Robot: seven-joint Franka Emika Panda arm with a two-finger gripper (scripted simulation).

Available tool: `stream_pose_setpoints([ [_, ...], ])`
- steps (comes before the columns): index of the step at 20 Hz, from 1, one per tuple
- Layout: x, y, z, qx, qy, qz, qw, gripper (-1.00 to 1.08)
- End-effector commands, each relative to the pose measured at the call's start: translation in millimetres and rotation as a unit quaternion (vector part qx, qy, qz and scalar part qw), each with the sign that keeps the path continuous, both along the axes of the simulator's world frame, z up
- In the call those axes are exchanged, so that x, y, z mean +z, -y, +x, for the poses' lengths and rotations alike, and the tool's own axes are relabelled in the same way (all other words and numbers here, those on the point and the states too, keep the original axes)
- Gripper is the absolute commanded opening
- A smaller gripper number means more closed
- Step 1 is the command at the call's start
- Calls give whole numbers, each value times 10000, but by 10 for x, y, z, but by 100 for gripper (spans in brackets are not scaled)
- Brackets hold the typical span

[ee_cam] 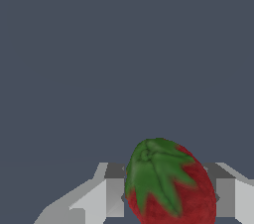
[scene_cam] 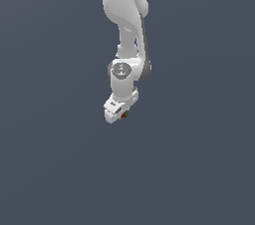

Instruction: Pick up the object and move it to a goal position.

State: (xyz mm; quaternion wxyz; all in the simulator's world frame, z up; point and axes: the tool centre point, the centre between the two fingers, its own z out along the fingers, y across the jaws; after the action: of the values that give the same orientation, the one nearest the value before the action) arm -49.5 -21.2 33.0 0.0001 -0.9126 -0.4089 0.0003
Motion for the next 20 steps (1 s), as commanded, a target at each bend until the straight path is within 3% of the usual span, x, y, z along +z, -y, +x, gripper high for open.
stream_pose_setpoints([
  [1,89,124,-16,-7,6,-2,10000,-100],
  [12,652,899,-134,-3,5,2,10000,-100],
  [20,824,1137,-151,-3,5,2,10000,-100],
])
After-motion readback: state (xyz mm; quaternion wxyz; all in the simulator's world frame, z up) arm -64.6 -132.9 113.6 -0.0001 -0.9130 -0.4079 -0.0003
